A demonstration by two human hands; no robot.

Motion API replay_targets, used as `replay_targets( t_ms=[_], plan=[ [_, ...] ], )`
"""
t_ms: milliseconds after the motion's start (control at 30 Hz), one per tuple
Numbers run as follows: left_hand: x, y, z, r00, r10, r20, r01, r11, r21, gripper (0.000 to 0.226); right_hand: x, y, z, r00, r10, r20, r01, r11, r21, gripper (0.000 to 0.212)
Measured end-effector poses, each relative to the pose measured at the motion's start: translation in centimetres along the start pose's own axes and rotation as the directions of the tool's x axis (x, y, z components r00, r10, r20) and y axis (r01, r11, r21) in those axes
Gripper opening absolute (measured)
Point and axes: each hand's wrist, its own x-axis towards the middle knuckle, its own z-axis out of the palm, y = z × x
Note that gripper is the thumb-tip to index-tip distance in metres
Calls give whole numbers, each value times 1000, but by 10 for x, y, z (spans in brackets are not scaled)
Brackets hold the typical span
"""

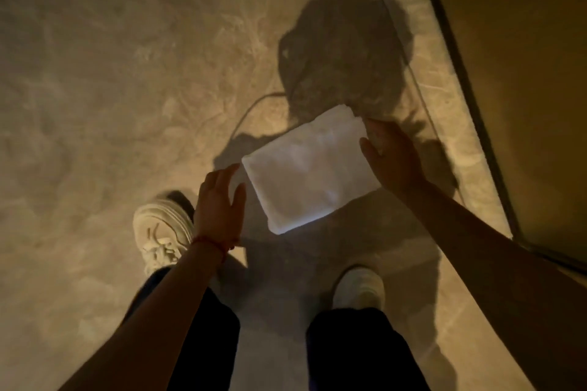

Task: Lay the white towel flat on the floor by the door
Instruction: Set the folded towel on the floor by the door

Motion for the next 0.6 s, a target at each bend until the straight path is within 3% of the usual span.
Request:
replay_targets(
  t_ms=[133, 233, 400, 600],
  plan=[
    [5, -17, 35, 992, -88, -95, 83, 995, -58, 38, 25, 17, 17, 997, -28, 78, 34, 996, -85, 43],
    [17, -26, 63, 990, -122, -76, 114, 988, -100, 40, 46, 29, 30, 995, 4, 97, 3, 997, -74, 46],
    [31, -24, 100, 970, -222, -103, 194, 954, -230, 54, 68, 43, 42, 995, 41, 89, -52, 992, 115, 50],
    [41, -16, 111, 912, -327, -249, 191, 874, -447, 39, 81, 44, 42, 991, 80, 109, -108, 952, 287, 45]
  ],
)
